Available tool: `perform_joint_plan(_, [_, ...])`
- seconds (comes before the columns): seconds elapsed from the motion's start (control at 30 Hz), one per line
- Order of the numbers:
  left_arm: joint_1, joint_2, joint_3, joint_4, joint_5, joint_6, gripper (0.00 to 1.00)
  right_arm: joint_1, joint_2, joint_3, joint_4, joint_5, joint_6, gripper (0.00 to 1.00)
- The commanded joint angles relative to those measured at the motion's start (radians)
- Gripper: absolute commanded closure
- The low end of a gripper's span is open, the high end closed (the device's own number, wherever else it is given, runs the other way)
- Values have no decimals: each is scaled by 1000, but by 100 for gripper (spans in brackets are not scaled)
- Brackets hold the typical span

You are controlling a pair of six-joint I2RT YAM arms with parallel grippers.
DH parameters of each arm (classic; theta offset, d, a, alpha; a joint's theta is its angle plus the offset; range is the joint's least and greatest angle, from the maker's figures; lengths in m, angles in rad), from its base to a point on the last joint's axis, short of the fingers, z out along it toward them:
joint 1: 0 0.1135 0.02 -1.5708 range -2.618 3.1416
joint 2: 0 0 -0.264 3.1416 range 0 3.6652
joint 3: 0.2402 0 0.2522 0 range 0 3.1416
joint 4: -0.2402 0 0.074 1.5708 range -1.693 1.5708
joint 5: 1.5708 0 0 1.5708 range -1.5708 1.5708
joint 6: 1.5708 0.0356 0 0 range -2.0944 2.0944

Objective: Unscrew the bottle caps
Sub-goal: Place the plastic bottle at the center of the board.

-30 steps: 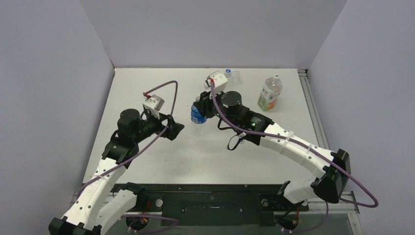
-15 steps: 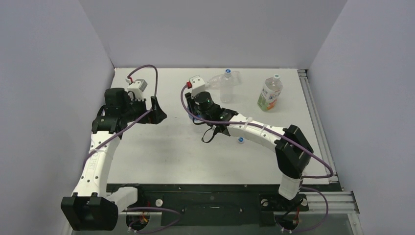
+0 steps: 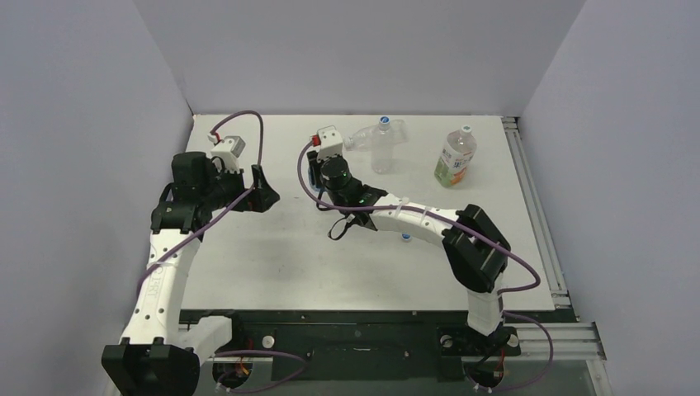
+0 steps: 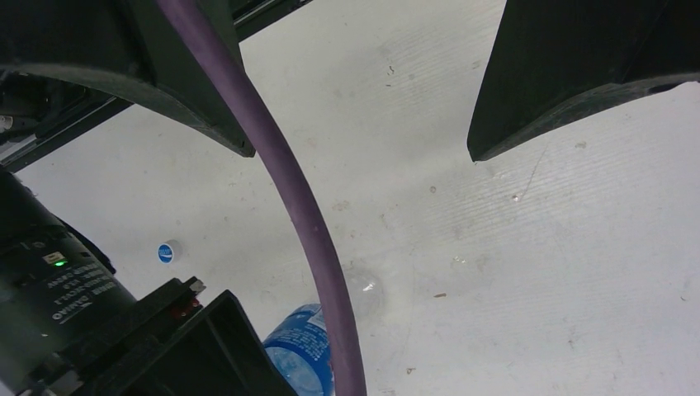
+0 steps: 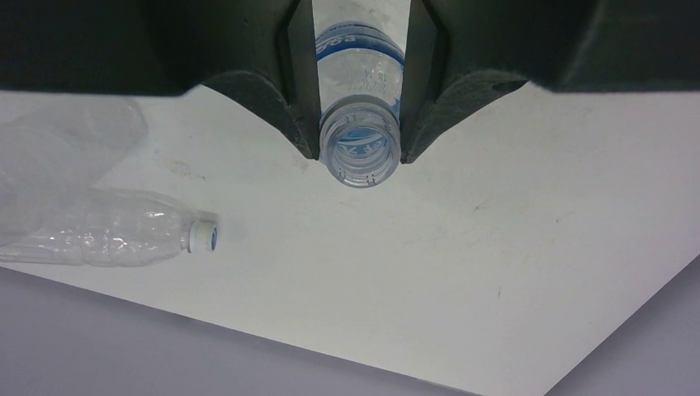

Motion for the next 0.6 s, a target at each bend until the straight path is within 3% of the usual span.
perform_joint_plan(0.0, [4, -35, 13, 31, 42, 4, 3, 19, 49, 61, 63, 26, 29, 100])
perform_joint_plan(0.2, [3, -47, 13, 33, 33, 16, 3, 18, 56, 59, 41, 21, 30, 96])
perform_joint_plan(0.37, [4, -40, 17, 36, 31, 29, 3, 14, 37, 40, 36, 11, 34, 60])
perform_joint_plan(0.5, [4, -36, 24, 37, 33, 28, 3, 15, 25, 38, 25, 1, 34, 45])
perform_joint_plan(0.57, [4, -43, 20, 44, 38, 31, 3, 16, 18, 39, 21, -14, 35, 42])
